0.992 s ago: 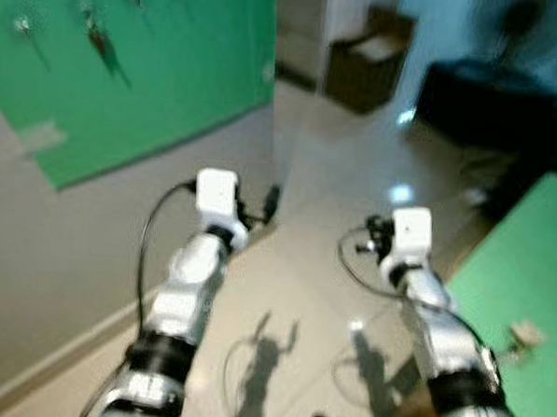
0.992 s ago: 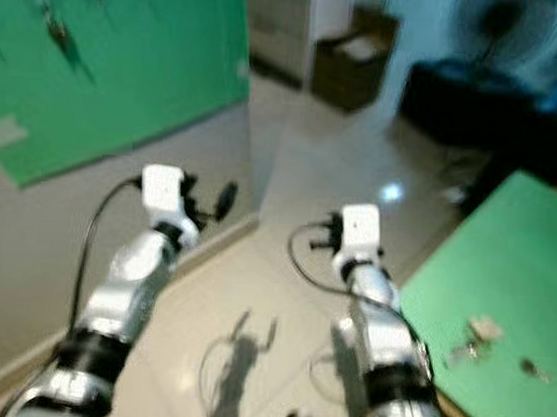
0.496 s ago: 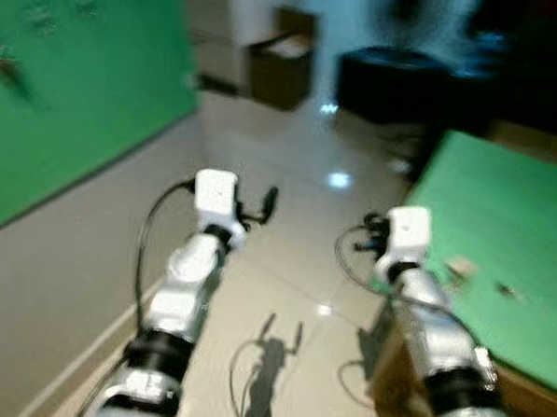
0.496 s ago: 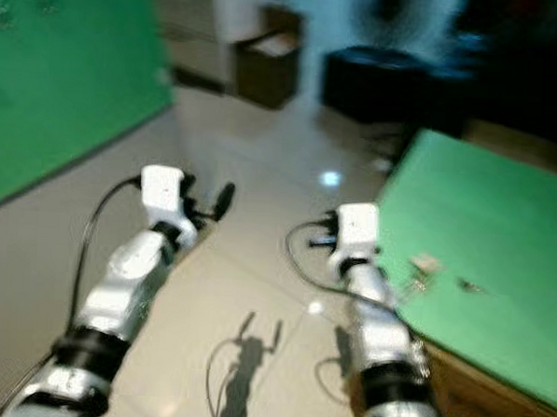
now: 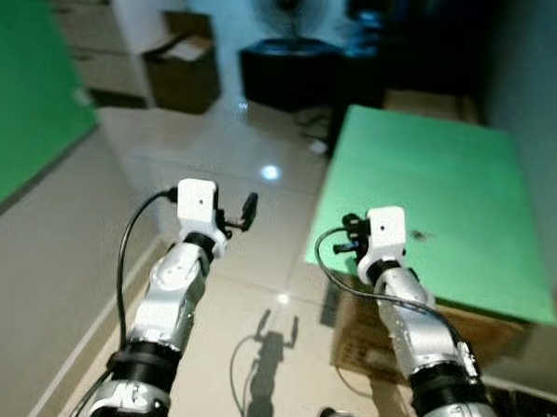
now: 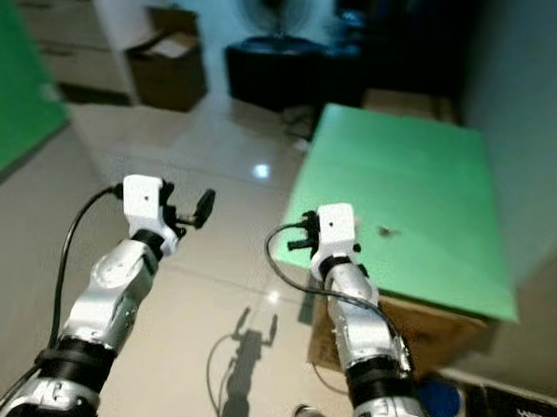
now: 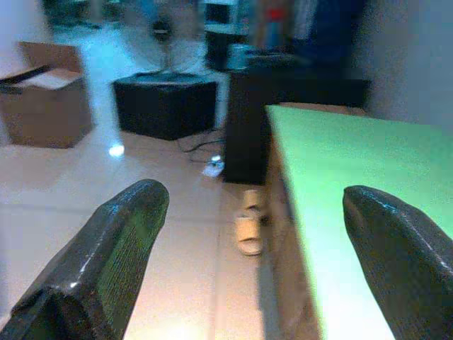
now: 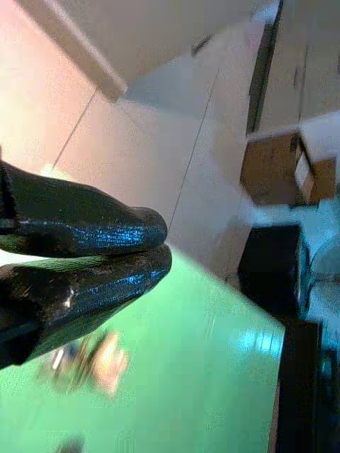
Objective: Hang keys on a hook
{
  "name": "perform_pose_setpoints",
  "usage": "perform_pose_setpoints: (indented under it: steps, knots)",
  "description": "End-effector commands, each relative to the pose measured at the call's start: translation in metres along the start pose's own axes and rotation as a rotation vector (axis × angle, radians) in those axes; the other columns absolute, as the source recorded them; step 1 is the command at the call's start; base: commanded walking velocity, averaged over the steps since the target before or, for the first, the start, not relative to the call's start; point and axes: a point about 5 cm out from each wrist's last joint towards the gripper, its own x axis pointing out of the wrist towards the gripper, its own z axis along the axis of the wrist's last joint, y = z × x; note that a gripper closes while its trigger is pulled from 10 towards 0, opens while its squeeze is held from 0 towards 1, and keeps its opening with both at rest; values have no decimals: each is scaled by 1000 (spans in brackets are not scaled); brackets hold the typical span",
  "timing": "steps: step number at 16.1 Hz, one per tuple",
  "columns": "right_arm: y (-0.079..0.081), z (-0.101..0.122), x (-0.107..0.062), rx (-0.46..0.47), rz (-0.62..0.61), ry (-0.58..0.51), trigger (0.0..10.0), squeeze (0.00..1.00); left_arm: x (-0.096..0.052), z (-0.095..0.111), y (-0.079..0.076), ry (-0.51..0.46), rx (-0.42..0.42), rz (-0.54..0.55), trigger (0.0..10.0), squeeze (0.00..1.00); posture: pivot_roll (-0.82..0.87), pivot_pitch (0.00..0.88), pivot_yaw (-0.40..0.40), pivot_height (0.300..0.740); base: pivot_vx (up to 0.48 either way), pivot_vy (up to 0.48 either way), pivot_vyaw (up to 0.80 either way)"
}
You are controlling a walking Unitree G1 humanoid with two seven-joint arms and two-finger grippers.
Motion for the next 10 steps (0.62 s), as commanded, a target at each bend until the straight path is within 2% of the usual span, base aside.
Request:
perform_pose_setpoints:
  steps: [1,6,8,9,10]
  knots:
    - [3,5,3,4,3,-23,10000,0,-2,4,4,-5,19,11,10000,0,-82,0,88,740,0,0,-788]
    - [4,5,7,-15,16,-17,10000,0,-2,4,11,-6,14,51,10000,0,-71,0,70,740,0,0,-788]
    - [3,6,7,-24,-14,-29,10000,0,-2,4,11,-6,15,51,10000,0,-69,0,67,740,0,0,-781]
    - [0,6,9,-37,-46,-18,10000,0,-2,5,12,-7,15,52,10000,0,-68,0,67,740,0,0,0]
    - [-2,8,10,-35,-61,-32,10000,439,-2,5,12,-8,14,54,10000,0,-67,0,67,740,0,0,0]
